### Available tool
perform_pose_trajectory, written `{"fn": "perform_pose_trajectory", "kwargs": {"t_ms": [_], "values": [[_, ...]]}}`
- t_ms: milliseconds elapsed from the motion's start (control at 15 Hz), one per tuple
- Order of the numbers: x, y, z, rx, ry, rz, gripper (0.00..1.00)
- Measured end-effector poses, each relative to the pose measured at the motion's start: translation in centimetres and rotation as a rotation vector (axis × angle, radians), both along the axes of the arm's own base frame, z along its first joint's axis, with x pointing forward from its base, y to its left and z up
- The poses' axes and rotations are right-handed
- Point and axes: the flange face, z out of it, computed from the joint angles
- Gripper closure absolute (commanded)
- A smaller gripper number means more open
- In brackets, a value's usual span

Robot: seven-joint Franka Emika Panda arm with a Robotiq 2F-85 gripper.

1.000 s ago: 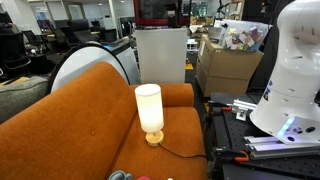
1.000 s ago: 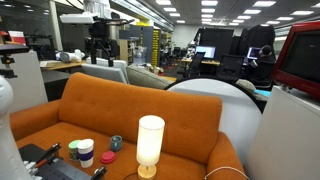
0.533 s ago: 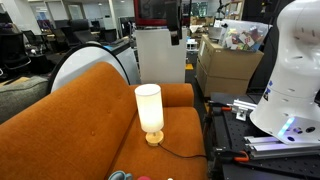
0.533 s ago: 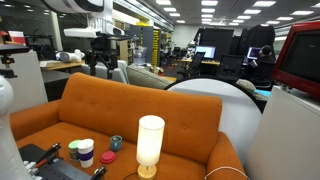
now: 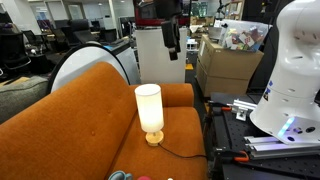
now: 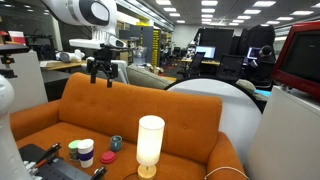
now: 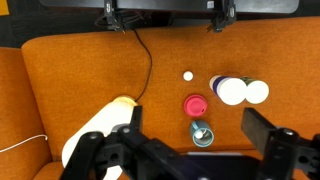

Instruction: Put the white object inside the white and blue coffee cup

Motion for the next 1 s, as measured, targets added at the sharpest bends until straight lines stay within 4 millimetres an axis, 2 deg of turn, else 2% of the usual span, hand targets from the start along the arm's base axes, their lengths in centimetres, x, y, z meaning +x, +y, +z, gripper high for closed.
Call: {"fn": "perform_pose_trajectory", "kwargs": {"t_ms": [267, 400, 533, 867, 1000], "values": [[0.0, 0.0, -0.2, 0.002, 0.004, 0.004, 0.00], [0.0, 0.3, -1.3, 0.016, 0.010, 0.028, 0.00], [0.2, 0.7, -3.4, 0.026, 0.026, 0.068, 0.00], [0.6, 0.9, -10.3, 0.052, 0.154, 0.183, 0.00], [0.7, 0.9, -11.1, 0.053, 0.174, 0.184, 0.00]]}}
